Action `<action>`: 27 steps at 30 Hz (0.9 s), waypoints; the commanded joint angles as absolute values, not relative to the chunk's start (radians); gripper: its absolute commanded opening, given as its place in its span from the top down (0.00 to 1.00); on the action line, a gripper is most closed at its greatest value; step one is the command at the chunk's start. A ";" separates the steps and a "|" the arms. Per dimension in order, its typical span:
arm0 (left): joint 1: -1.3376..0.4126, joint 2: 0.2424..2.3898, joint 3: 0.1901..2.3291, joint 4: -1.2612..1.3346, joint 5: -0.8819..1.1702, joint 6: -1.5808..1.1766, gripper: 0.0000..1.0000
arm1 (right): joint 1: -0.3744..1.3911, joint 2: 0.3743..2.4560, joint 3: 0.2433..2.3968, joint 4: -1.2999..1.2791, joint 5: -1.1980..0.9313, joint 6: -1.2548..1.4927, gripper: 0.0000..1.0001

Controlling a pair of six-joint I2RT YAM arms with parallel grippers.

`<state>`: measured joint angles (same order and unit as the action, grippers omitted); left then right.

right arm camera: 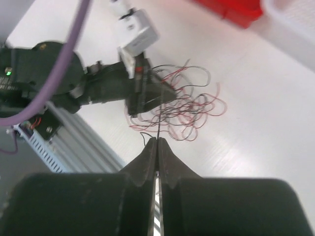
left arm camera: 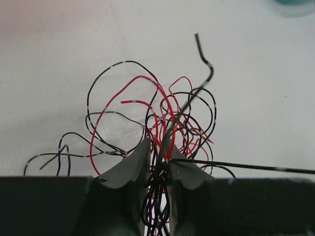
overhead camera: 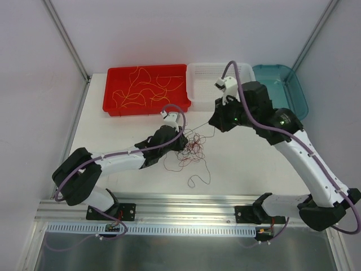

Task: Untangle the cables

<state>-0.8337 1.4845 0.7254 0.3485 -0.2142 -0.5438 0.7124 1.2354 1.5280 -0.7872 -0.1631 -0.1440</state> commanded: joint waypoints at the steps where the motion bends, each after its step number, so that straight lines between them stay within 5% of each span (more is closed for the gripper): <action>1: -0.770 1.476 0.695 0.196 -0.307 -0.592 0.84 | 0.617 1.128 1.721 -0.818 -0.147 -0.170 0.99; 14: -0.598 1.338 0.606 0.101 -0.321 -0.578 0.76 | 0.382 1.118 1.902 -0.805 -0.112 -0.160 0.99; 21: -0.542 1.279 0.569 0.023 -0.400 -0.529 0.63 | 0.313 1.147 1.976 -0.773 -0.152 -0.133 0.99; 27: -0.537 1.230 0.580 0.023 -0.267 -0.454 0.66 | 0.311 1.146 1.760 -0.706 -0.346 -0.068 0.99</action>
<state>-0.5480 1.2751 0.5617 0.0330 -0.3325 -0.5209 0.3172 1.1099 1.8839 -0.7338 -0.2180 -0.1181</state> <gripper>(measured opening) 0.342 0.008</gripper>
